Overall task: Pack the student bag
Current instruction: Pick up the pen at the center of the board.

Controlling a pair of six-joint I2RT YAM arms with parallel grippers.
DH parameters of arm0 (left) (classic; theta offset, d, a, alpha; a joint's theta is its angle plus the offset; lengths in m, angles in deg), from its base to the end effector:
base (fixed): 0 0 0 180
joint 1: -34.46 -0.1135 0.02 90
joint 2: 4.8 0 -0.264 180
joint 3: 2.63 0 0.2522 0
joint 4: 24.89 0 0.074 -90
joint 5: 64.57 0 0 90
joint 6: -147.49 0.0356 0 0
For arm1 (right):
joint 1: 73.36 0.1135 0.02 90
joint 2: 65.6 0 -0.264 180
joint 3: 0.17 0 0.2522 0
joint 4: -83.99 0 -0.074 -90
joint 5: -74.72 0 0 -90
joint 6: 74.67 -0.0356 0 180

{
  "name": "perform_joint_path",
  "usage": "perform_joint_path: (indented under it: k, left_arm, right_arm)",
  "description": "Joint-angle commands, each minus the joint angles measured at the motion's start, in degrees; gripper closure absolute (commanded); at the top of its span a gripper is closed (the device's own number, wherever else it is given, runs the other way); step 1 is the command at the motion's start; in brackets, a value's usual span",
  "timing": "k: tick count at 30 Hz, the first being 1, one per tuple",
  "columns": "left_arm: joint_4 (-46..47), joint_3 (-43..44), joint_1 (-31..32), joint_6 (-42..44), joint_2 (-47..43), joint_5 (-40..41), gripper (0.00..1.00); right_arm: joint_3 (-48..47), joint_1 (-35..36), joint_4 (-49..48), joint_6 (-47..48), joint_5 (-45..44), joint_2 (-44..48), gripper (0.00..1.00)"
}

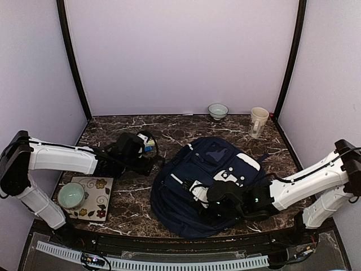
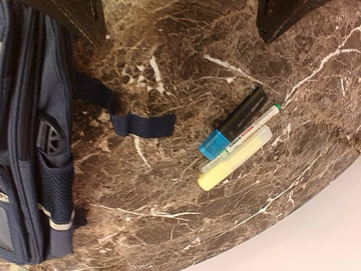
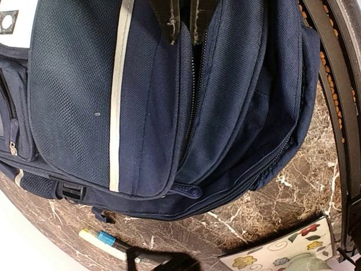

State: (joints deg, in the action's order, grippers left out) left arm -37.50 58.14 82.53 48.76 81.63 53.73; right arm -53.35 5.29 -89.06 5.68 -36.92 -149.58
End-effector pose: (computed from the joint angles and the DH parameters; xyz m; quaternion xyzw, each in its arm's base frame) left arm 0.2221 -0.2220 0.2025 0.1933 0.8575 -0.0077 0.4767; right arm 0.0707 0.2853 0.1813 -0.4314 0.7736 0.1803 0.4277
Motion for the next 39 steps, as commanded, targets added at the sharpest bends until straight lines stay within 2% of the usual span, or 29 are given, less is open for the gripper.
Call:
perform_joint_path:
  k: [1, 13, 21, 25, 31, 35, 39]
  left_arm:
    - [-0.46, 4.35, -6.50, 5.31, 2.94, -11.65, 0.05]
    - [-5.48, 16.91, -20.02, 8.53, 16.69, -20.95, 0.06]
    - [-7.64, 24.09, -23.38, 9.50, 25.34, -24.69, 0.09]
    - [-8.50, 25.22, -24.23, 7.82, 27.07, -27.65, 0.17]
    - [-7.74, 22.41, -24.09, 5.84, 25.80, -30.03, 0.29]
    - [-7.12, 19.09, -23.98, 4.12, 23.84, -30.44, 0.42]
    - [-5.98, 15.46, -21.85, 2.47, 21.53, -29.48, 0.52]
  right_arm:
    - [-1.01, -0.52, -3.56, 2.24, -0.16, -1.81, 0.98]
    - [0.90, -0.45, -4.52, 2.59, 1.25, -0.03, 0.97]
    - [2.97, -0.52, -5.31, 2.45, 2.62, 3.20, 0.97]
    - [3.86, -0.50, -5.51, 2.20, 2.63, 4.14, 0.97]
    - [3.51, -0.59, -5.45, 2.35, 2.43, 3.81, 0.97]
    - [2.99, -0.57, -5.41, 2.50, 2.55, 3.34, 0.97]
    - [2.57, -0.58, -5.32, 2.53, 2.77, 3.08, 0.97]
